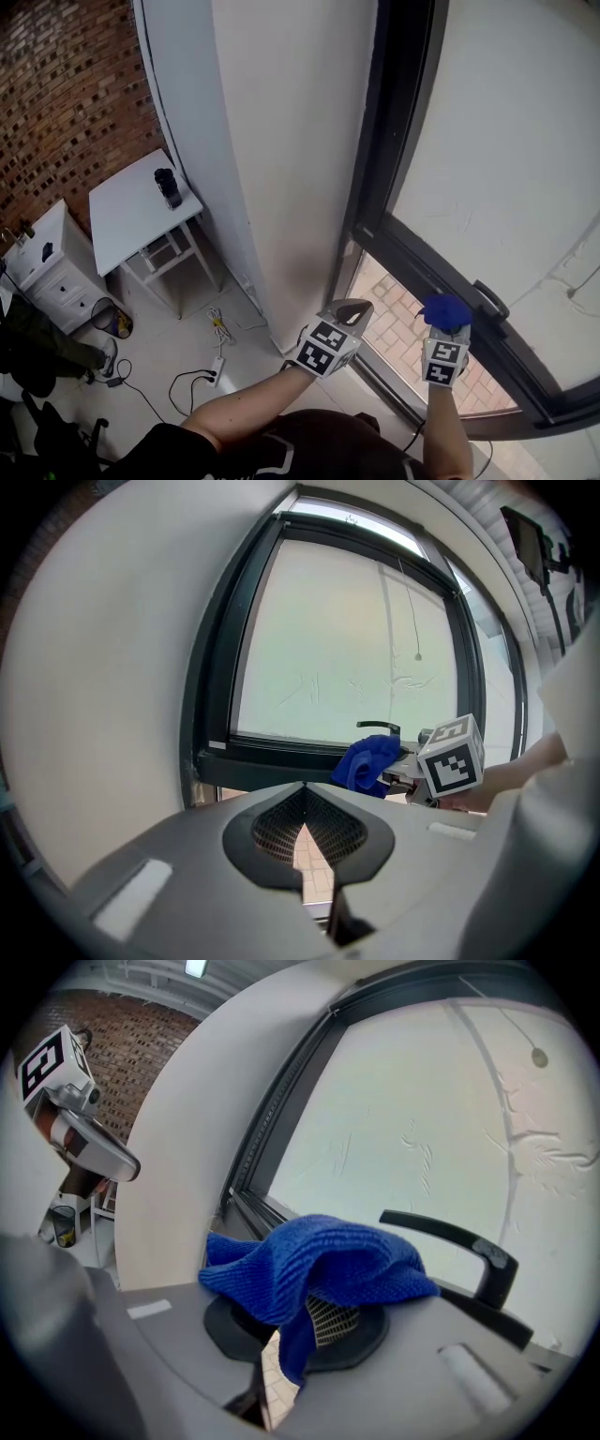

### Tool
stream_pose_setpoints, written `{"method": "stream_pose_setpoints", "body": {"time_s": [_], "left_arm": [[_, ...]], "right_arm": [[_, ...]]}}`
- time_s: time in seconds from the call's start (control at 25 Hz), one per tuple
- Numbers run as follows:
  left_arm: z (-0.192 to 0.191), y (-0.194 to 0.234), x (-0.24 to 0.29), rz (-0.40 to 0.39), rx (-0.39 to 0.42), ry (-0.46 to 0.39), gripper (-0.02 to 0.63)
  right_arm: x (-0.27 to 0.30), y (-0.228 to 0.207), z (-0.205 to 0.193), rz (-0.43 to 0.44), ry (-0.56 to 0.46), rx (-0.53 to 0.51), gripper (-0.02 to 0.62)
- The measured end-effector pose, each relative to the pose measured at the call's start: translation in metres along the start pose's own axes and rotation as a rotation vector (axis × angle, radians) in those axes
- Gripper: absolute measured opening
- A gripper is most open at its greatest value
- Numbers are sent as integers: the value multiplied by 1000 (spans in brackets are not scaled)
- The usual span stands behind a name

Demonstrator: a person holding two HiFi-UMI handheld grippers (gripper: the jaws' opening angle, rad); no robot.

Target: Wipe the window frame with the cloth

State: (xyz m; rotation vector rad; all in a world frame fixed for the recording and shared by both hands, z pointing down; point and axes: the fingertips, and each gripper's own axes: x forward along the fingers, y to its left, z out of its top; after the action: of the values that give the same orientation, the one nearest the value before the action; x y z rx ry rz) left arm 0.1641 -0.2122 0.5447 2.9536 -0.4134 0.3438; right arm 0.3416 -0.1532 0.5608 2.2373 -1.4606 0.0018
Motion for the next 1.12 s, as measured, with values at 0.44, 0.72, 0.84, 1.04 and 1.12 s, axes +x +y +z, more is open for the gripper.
{"method": "stream_pose_setpoints", "body": {"time_s": [0.44, 0.72, 0.84, 1.04, 1.12], "left_arm": [[15, 44, -14, 97, -13, -38, -8], [17, 64, 0, 135, -27, -24, -8], [20, 70, 12, 134, -35, -16, -8], [30, 90, 23, 160, -39, -9, -8], [33, 98, 26, 171, -37, -7, -8]], "right_arm": [[34, 39, 26, 94, 0, -40, 51], [55, 62, 42, 138, -15, 19, 51], [64, 72, 46, 139, -13, -6, 51], [77, 86, 55, 151, -11, -7, 51], [81, 92, 57, 156, -20, -20, 51]]}}
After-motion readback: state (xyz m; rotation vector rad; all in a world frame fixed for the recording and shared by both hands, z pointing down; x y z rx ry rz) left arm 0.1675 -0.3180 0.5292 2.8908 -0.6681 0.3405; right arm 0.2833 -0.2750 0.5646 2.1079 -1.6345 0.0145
